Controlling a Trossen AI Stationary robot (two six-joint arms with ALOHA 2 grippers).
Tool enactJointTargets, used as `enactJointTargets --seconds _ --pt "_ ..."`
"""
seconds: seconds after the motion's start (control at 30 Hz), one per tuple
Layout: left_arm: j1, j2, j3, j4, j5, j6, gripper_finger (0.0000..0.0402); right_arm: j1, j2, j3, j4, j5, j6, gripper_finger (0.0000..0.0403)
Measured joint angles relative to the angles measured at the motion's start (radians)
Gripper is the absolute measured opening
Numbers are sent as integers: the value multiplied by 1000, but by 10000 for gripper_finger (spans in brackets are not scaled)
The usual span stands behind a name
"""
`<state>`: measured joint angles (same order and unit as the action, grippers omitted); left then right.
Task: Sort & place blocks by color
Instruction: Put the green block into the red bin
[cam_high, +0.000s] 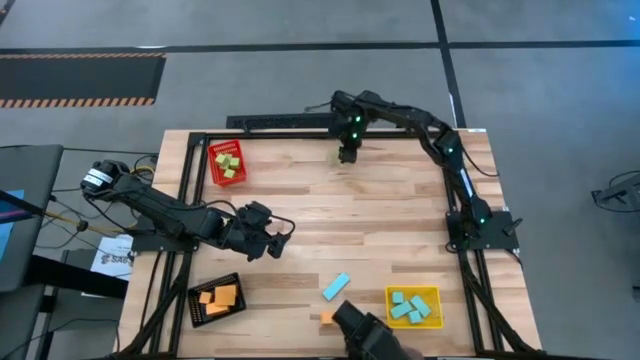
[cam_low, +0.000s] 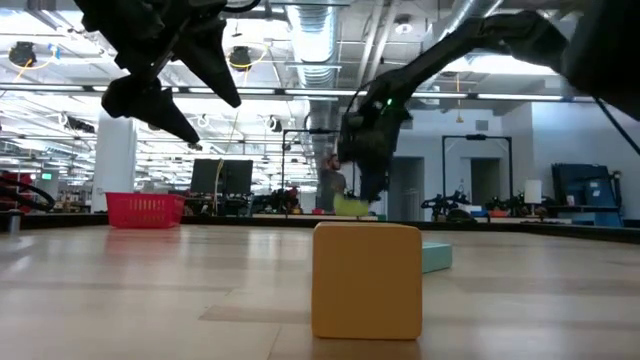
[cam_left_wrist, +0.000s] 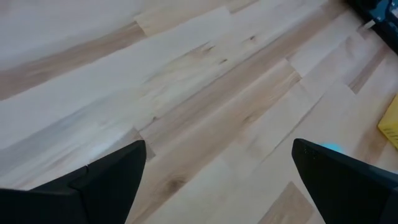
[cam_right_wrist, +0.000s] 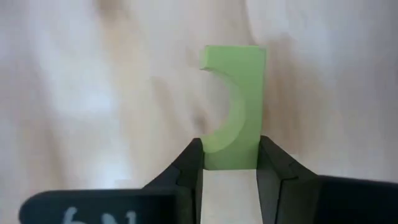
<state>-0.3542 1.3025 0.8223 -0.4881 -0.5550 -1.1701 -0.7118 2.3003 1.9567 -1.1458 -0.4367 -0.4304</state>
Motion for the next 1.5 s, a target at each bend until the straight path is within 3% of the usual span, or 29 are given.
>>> enactJointTargets --seconds 0.17,0.4,0.5,0.7,0.8,1.1,1.27,1.5 --pt "0 -25 -1 -13 -25 30 391 -6 -94 2 -58 -214 -10 99" --pt "48 -242 -1 -23 -197 115 391 83 -240 3 -13 -347 19 99" --pt "94 -335 -1 -3 -203 138 391 139 -283 3 19 -406 26 99" --pt "214 -439 -57 163 75 148 391 238 -323 3 133 -499 114 99" --pt "248 -445 -100 281 160 164 391 277 -324 3 180 -505 171 99" --pt "271 -414 -156 443 179 212 391 349 -316 3 213 -499 204 102" --pt "271 -346 -156 591 282 283 391 380 -315 3 250 -473 260 101" --pt "271 -240 -155 693 281 328 391 404 -316 3 245 -469 283 101"
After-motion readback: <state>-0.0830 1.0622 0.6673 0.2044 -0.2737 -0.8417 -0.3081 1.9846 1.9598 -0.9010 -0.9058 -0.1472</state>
